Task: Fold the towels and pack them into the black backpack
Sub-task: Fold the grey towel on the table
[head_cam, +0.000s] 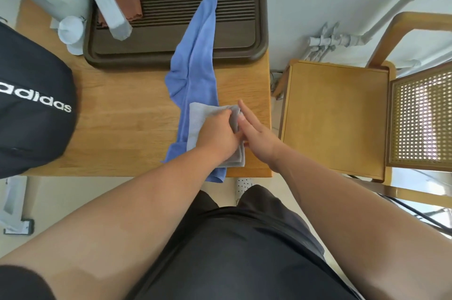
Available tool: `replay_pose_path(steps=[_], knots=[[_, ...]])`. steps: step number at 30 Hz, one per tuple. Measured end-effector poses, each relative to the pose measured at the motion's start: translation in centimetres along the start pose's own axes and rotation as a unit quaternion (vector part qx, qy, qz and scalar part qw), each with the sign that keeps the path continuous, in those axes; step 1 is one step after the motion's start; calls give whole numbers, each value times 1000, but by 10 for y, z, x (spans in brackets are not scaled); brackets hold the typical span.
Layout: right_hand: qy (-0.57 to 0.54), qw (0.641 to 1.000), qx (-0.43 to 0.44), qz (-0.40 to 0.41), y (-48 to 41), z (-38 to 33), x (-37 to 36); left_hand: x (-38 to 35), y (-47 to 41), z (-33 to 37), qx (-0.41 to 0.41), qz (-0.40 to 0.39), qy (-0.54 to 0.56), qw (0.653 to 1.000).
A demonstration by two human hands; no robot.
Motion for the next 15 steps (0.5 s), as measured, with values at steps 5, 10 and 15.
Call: replay_pose_path(steps=[5,10,15], knots=[[42,999,-4,-3,-2,4,2,18,17,-9,-56,45,-86,994],[182,982,34,44,-2,-4,2,32,26,-43,-92,61,-281,953],[448,874,91,162,2,-16,1,18,19,-66,-38,-41,-363,930]])
Point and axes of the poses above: each hand's wrist, its own y-axis away from the middle knuckle, its own x-axis out of the back of the hand, z = x × y, the point moved 3 cm from there along -y, towards the middle knuckle, and after that the axes turned 5 degrees about y, right-handed, at the moved point
